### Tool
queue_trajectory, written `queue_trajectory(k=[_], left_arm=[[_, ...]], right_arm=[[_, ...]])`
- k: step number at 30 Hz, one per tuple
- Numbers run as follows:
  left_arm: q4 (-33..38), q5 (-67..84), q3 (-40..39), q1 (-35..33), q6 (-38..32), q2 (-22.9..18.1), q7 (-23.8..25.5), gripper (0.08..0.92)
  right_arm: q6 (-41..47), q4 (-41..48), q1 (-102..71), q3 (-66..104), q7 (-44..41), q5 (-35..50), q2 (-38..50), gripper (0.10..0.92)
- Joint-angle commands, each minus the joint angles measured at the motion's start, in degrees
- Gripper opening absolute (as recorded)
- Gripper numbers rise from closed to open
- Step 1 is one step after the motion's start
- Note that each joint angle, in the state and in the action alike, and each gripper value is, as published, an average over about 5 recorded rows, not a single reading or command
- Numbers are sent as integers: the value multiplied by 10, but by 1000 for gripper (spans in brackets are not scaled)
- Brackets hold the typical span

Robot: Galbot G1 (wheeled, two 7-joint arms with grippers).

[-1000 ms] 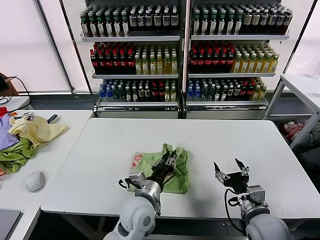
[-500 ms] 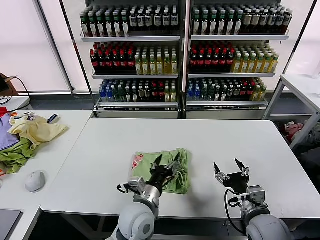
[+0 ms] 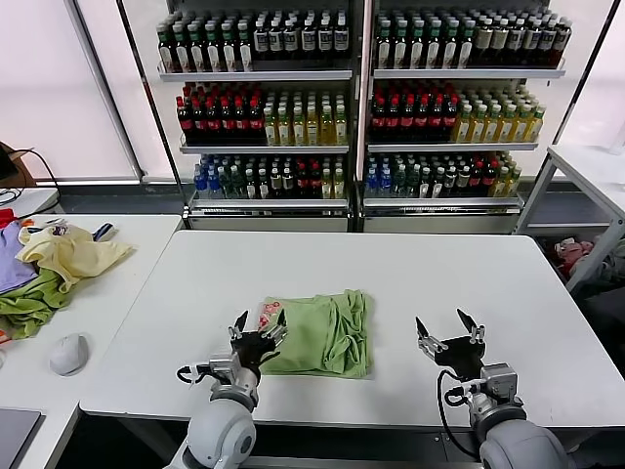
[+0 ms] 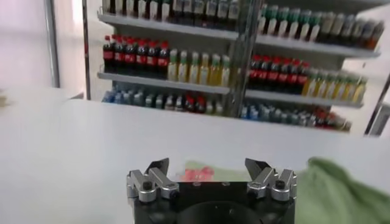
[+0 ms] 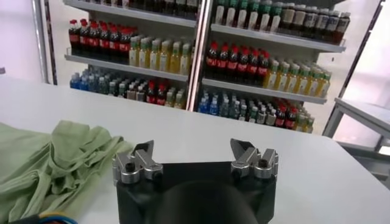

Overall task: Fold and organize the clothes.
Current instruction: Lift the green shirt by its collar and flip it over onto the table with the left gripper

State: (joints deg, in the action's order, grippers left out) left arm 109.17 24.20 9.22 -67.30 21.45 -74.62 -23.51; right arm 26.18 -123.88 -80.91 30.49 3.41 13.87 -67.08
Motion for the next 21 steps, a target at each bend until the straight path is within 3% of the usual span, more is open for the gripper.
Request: queue_trajectory(k=[1, 13, 21], left_arm=[[-19, -16, 8, 0, 88, 21, -4, 823], [-43, 23, -5, 15, 102, 4, 24, 797], [-37, 106, 9, 16, 89, 4, 33, 576]], right_arm=[[-1, -4, -2, 2, 0, 0, 2, 823], [-3, -10, -11, 9, -2, -1, 4, 823], [-3, -10, -8, 10, -3, -1, 3, 823]])
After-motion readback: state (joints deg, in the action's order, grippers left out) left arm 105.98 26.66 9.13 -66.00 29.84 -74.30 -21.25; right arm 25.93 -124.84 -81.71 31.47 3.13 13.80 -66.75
